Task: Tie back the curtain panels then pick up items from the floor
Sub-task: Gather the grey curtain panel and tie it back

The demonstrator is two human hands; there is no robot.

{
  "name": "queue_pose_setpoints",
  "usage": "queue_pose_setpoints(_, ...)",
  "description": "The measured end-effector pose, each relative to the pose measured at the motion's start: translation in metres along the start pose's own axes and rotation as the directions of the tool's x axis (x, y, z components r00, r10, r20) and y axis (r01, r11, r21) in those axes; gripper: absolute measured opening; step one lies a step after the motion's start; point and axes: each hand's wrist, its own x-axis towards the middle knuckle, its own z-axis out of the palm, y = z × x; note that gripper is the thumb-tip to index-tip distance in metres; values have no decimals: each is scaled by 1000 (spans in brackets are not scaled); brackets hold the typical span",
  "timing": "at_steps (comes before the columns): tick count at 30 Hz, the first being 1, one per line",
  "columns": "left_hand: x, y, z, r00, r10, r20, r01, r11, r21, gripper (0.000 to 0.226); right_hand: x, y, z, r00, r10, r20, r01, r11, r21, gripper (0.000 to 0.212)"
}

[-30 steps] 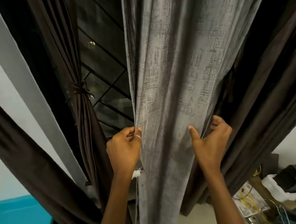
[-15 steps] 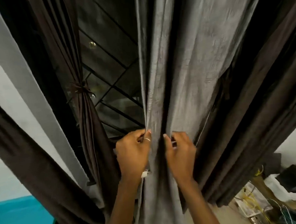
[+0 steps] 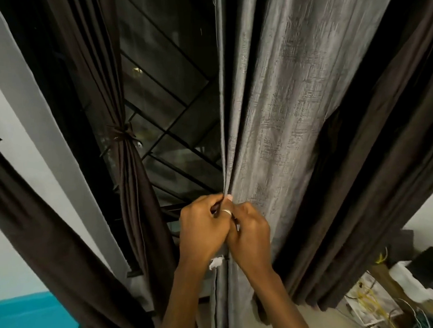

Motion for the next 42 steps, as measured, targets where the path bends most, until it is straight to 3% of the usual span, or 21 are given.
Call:
queue_pose_setpoints(3, 0, 5, 6, 998, -41, -44, 44, 997, 67, 24, -2, 4, -4, 998, -30, 47, 28, 998, 51, 14)
queue_pose_setpoints(5, 2, 4, 8, 994, -34, -107, 48, 990, 134, 31, 1, 11, -10, 983, -53, 177, 29, 990, 136, 20)
queue_pose_setpoints(7, 3, 2, 7, 991, -42, -130, 62, 986, 154, 40, 10, 26, -20, 971, -6, 238, -47, 976, 215, 26)
queue_pose_setpoints(9, 3, 0, 4, 990, -49, -133, 68, 987, 145, 43, 24, 49, -33, 980, 181, 82, -195, 957, 216, 26)
queue_pose_setpoints(11, 2, 0, 0, 990, -40, -134, 59, 989, 134, 45, 44, 76, -49, 907, 405, -116, -377, 903, 204, 39)
queue_pose_setpoints(12, 1, -1, -2, 991, -34, -129, 50, 990, 128, 45, 57, 90, -57, 864, 485, -134, -453, 866, 214, 53)
queue_pose_setpoints(14, 0, -2, -5, 993, -32, -110, 44, 993, 108, 47, 83, 111, -72, 831, 557, -10, -539, 808, 240, 81)
queue_pose_setpoints(16, 1, -2, -6, 995, -25, -92, 33, 996, 87, 49, 104, 126, -81, 820, 536, 204, -573, 750, 330, 91)
queue_pose_setpoints(19, 2, -2, -5, 997, -3, -79, 8, 998, 68, 52, 122, 135, -88, 790, 456, 410, -602, 703, 378, 68)
queue_pose_setpoints(22, 3, -3, -3, 996, -9, -88, 16, 997, 74, 51, 116, 132, -86, 828, 462, 318, -556, 752, 354, 12)
queue_pose_setpoints(25, 1, 0, 4, 991, -27, -131, 44, 991, 129, 51, 84, 105, -77, 898, 440, 7, -438, 891, 121, 48)
queue_pose_setpoints(28, -1, 8, 17, 988, 6, -152, 20, 985, 169, 45, 37, 58, -57, 954, 245, -171, -253, 967, -26, 46)
queue_pose_setpoints(31, -4, 15, 32, 995, 22, -99, -7, 989, 146, 30, 18, 23, -37, 982, 137, -127, -141, 990, -21, 23)
queue_pose_setpoints(33, -3, 16, 34, 998, 15, -65, -8, 994, 107, 24, 17, 10, -32, 990, 126, -71, -123, 992, 41, 21)
queue_pose_setpoints(38, -4, 15, 25, 1000, 21, 17, -22, 998, 60, 18, 17, 12, -31, 999, 39, 38, -39, 999, -3, 12)
queue_pose_setpoints(42, -5, 21, 27, 1000, -23, 4, 23, 999, 43, 17, 9, 15, -28, 998, -15, 67, 11, 998, 57, 13)
